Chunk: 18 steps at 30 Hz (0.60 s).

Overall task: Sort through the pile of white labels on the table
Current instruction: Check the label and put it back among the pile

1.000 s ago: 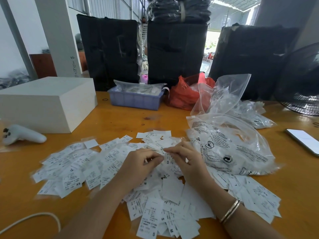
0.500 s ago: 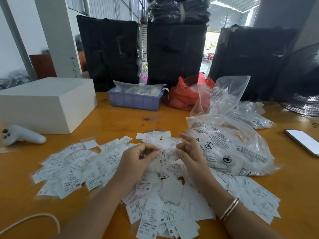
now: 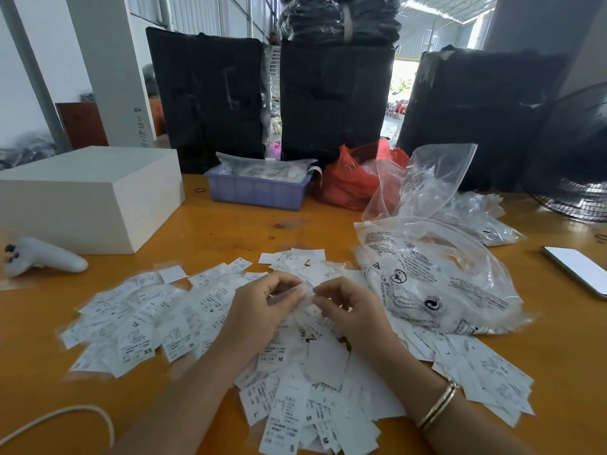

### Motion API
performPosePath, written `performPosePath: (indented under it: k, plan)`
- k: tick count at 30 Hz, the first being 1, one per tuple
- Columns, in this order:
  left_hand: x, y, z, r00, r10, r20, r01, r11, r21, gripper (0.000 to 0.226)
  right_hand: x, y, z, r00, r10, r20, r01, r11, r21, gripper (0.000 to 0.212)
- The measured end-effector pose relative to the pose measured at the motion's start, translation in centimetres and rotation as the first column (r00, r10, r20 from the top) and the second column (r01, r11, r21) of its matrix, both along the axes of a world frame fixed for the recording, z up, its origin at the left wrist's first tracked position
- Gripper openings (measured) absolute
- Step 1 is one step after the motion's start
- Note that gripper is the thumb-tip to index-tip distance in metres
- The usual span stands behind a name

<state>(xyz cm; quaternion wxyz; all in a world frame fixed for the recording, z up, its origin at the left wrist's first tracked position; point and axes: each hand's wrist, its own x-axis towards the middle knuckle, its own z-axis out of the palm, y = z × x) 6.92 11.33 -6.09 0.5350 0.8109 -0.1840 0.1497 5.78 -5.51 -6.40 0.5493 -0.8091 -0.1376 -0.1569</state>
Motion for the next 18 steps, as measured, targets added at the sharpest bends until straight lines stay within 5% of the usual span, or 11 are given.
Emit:
performPosePath:
  k: [11,15,18]
  plan:
    - [-0.4,-0.2,-0.3,0.998,-0.060,0.028,0.056,0.993,0.107,0.019,0.2,0.2,-0.5,0.999,-0.020,0.029,0.025,0.976,-0.218,0.026]
    - [0.5,0.9,-0.2,0.982,0.187,0.020,-0.188,0.974,0.124,0.009,0.3,-0.1,-0.5,0.997,-0.075,0.024,0.077,0.989,-0.124,0.018]
    - [1.6,2.6,-0.1,0.901,0.434,-0.022,-0.415,0.874,0.253,0.014,0.3,-0.5,-0.4,0.993,-0.118,0.012,0.119,0.991,-0.067,0.025]
